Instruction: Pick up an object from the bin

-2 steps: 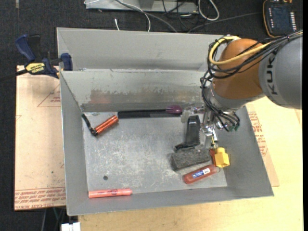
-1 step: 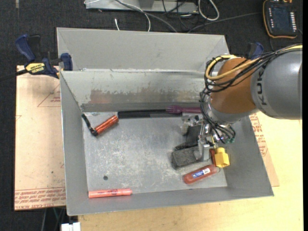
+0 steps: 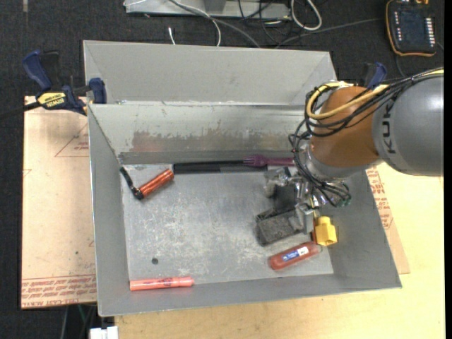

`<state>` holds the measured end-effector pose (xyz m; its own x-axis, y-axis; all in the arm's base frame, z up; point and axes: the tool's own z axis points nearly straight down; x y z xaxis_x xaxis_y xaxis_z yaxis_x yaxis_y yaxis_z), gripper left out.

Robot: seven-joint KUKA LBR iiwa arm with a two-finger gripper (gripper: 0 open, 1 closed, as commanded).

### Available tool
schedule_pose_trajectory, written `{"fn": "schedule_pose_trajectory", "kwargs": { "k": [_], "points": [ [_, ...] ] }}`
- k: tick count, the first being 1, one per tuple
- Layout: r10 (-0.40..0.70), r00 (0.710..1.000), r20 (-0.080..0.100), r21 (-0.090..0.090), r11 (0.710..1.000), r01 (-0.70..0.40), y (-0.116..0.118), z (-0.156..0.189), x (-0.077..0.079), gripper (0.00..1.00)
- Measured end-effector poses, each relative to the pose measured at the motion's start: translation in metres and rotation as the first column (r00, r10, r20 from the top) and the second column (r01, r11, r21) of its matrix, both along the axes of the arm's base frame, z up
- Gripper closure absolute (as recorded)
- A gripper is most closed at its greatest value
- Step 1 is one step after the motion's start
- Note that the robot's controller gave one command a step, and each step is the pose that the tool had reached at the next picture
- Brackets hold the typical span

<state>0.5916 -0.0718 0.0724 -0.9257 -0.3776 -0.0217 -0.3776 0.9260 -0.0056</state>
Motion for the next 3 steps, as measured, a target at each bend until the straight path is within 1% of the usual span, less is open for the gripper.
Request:
{"fn": "schedule_pose_trajectory", "kwargs": {
  "k": [1, 3],
  "points": [
    [-0.175, 0.984, -0.008, 0.001, 0.984, 0.175, 0.0073, 0.0091, 0.0003, 1.0],
    [-0.175, 0.985, -0.008, 0.002, 0.985, 0.175, 0.0077, 0.0133, 0.0001, 1.0]
  ]
}}
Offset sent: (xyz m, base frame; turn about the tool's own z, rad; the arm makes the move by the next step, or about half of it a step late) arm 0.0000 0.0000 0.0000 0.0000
